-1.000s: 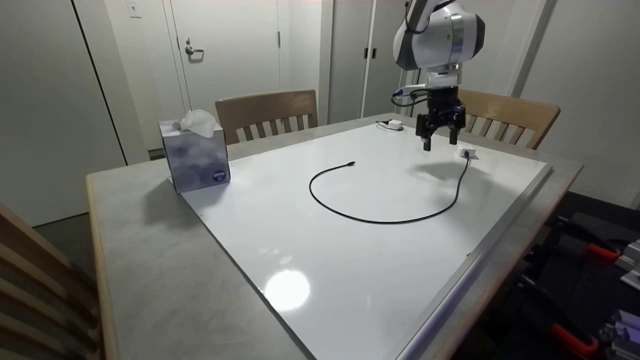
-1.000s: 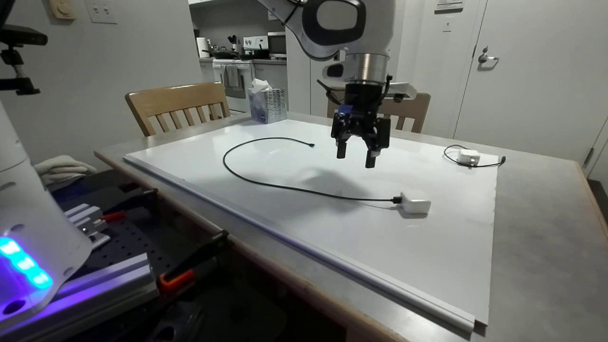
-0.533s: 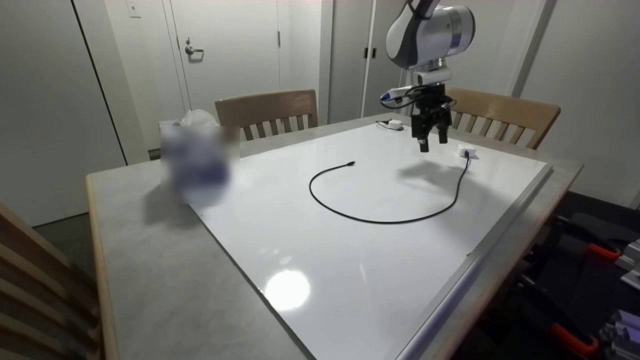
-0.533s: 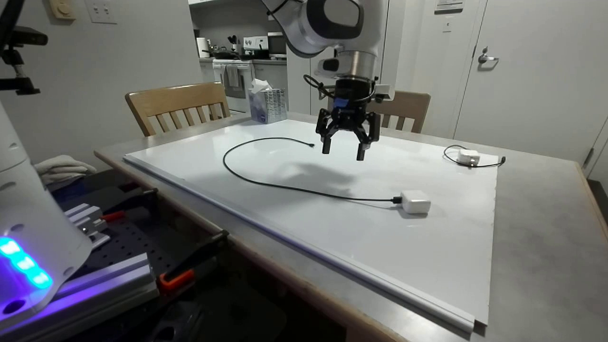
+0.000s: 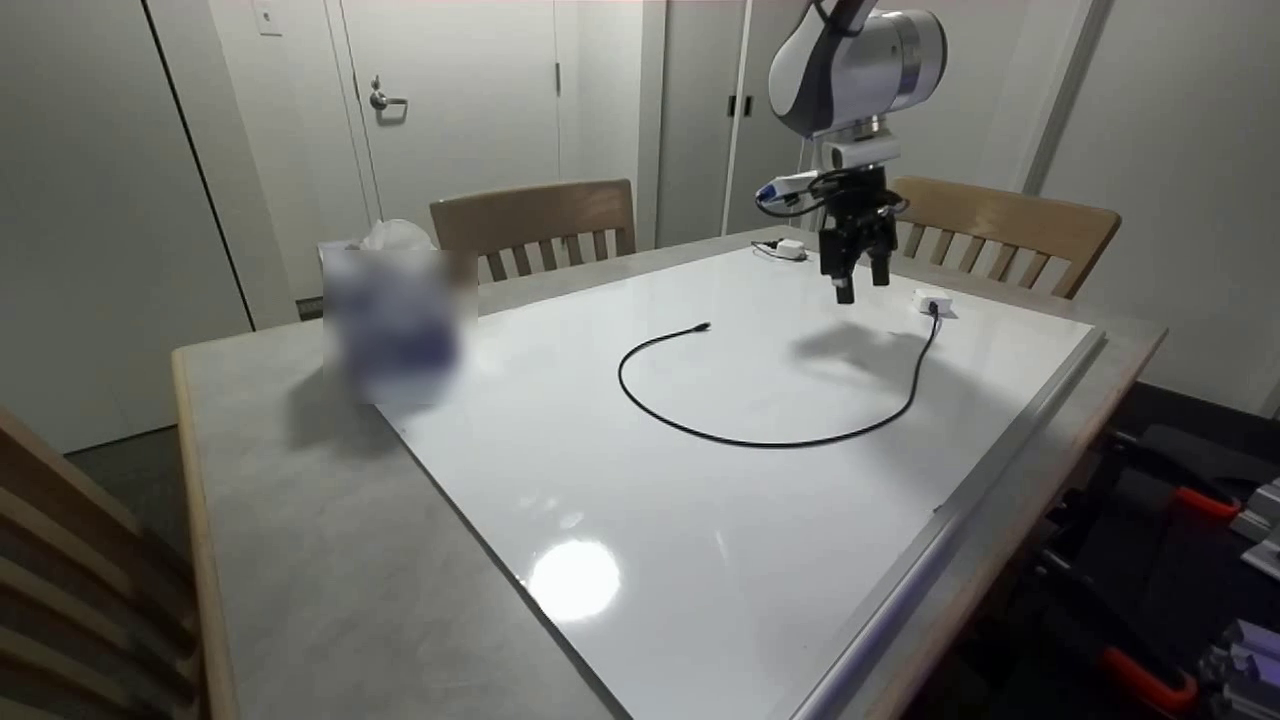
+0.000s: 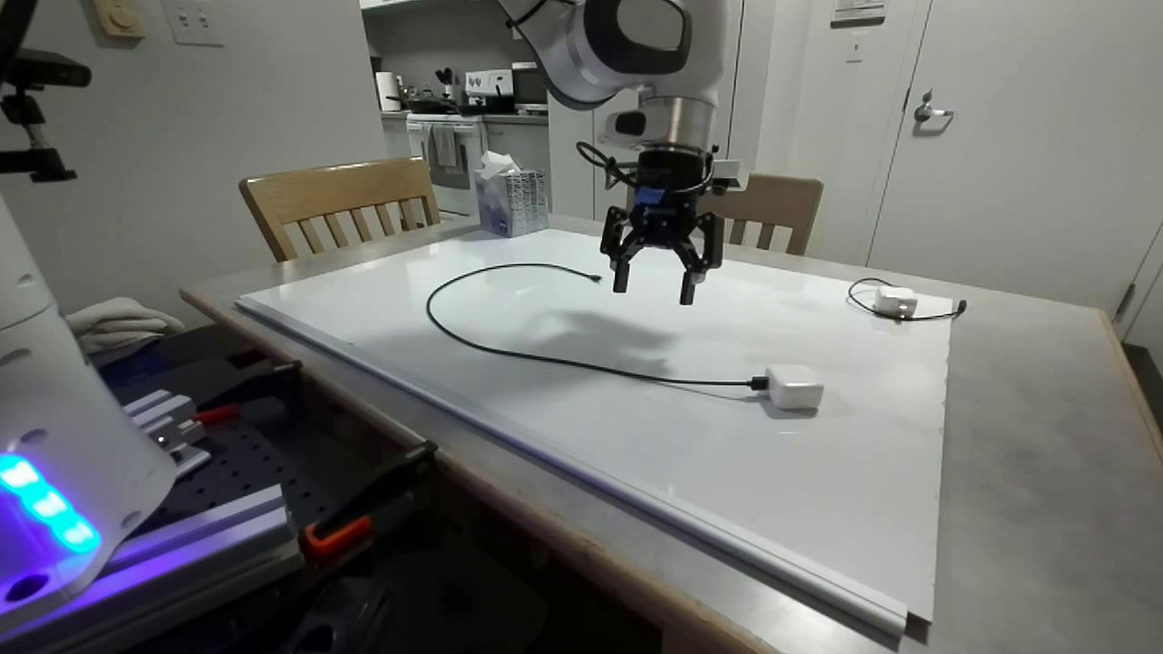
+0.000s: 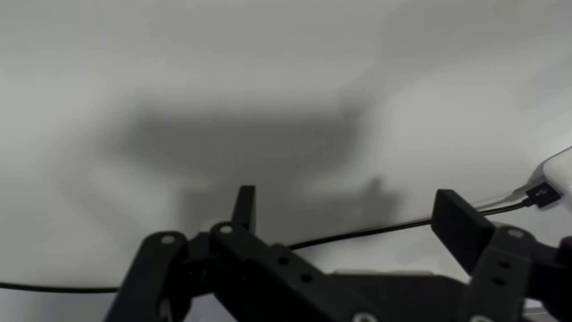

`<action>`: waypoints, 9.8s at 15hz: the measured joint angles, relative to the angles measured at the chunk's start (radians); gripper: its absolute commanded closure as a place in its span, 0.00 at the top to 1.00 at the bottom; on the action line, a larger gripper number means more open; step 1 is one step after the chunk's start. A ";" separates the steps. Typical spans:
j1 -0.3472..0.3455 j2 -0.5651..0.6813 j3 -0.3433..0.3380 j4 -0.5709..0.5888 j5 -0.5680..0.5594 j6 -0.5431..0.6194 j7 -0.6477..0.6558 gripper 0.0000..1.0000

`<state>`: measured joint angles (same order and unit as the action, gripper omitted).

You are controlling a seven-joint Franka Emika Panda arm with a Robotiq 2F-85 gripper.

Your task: Lay the charger across the board

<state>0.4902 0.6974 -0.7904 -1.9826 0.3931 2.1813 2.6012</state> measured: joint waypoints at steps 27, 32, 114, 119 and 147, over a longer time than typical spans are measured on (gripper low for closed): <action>-0.170 -0.042 0.481 0.049 -0.730 0.126 -0.080 1.00; -0.176 -0.040 0.543 0.070 -0.824 0.185 -0.170 1.00; -0.089 0.085 0.583 0.260 -0.853 0.286 -0.868 0.02; -0.089 0.085 0.619 0.270 -0.858 0.299 -0.993 0.02; -0.102 0.097 0.817 0.291 -0.655 0.468 -1.824 0.07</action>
<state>0.3879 0.7947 0.0262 -1.6918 -0.2616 2.6489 0.7770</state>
